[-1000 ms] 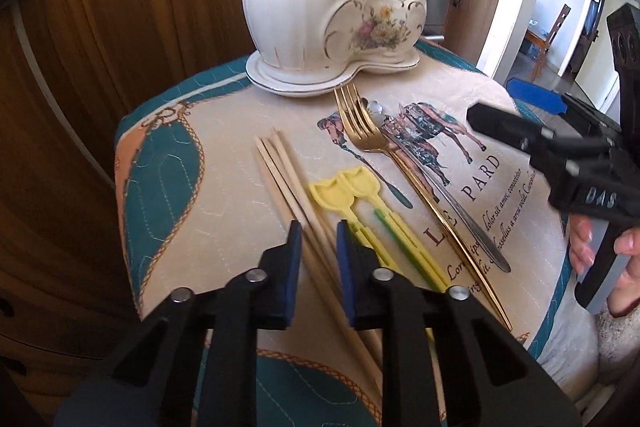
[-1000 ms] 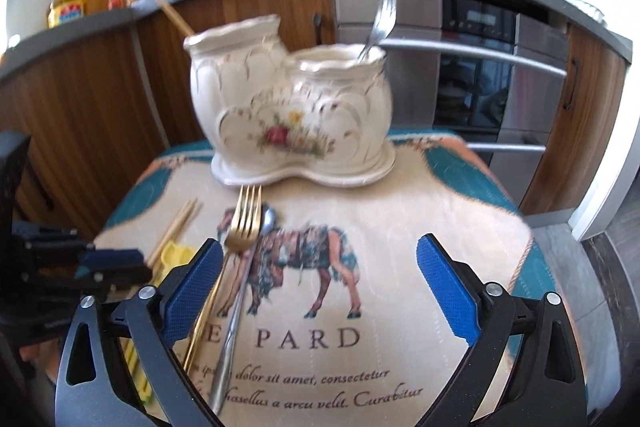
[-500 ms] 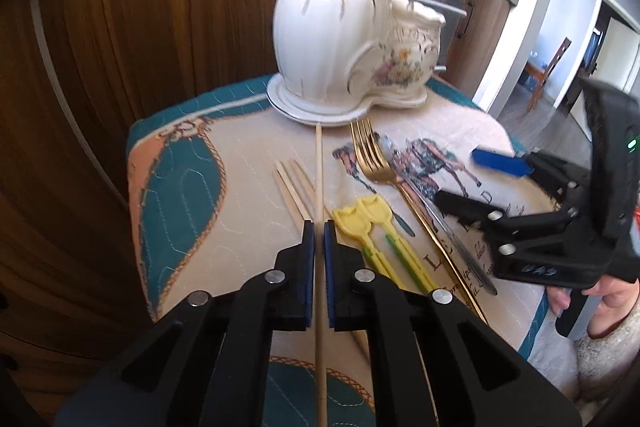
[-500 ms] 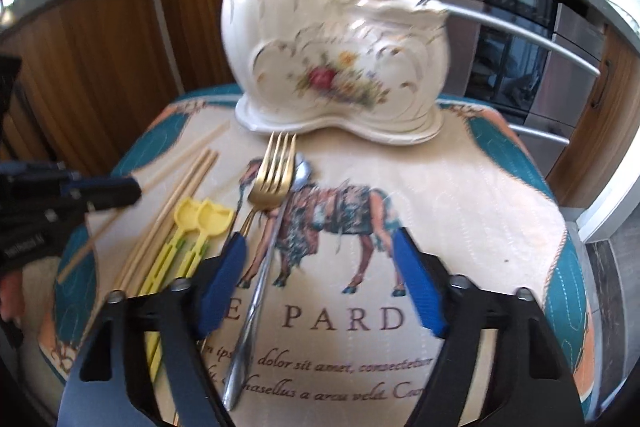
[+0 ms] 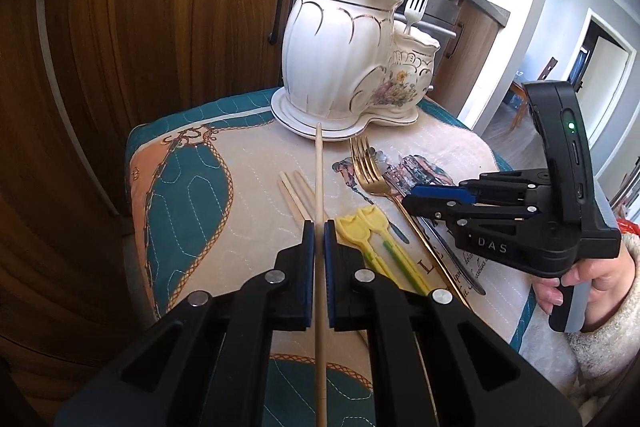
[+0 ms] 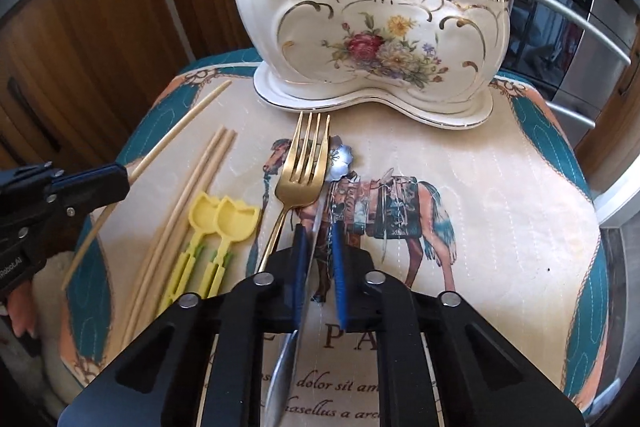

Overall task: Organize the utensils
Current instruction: 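Grasp a silver flower-handled spoon with the right tool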

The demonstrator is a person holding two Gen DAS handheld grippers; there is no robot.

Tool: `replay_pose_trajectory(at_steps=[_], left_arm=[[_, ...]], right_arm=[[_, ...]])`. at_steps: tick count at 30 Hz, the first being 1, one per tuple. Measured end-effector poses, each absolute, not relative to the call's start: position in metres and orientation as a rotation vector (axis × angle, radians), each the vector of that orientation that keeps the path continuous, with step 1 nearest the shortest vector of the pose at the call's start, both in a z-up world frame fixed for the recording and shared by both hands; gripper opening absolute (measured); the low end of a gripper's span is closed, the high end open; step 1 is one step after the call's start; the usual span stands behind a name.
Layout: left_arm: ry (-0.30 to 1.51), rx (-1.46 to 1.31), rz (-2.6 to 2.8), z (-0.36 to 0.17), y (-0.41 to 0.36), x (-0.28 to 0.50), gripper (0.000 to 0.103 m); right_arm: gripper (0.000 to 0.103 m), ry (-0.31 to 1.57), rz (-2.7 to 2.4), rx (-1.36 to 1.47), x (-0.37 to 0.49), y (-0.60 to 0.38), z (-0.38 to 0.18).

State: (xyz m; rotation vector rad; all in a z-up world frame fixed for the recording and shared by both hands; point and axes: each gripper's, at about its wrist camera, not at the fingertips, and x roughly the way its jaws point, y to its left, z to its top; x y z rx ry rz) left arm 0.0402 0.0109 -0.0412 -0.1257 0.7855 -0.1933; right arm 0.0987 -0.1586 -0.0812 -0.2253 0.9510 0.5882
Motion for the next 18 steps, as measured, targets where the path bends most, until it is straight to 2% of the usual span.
replay_pose_trajectory(at_steps=[3, 13, 18], left_arm=[[0.773, -0.129, -0.199, -0.039, 0.011, 0.039, 0.005], [0.749, -0.104, -0.217, -0.034, 0.003, 0.035, 0.005], [0.756, -0.094, -0.222, -0.036, 0.001, 0.036, 0.005]], right_arm=[[0.004, 0.933, 0.575, -0.205, 0.094, -0.165, -0.080], [0.004, 0.836, 0.545, -0.084, 0.080, -0.208, -0.061], [0.004, 0.875, 0.536, -0.148, 0.074, -0.215, -0.065]])
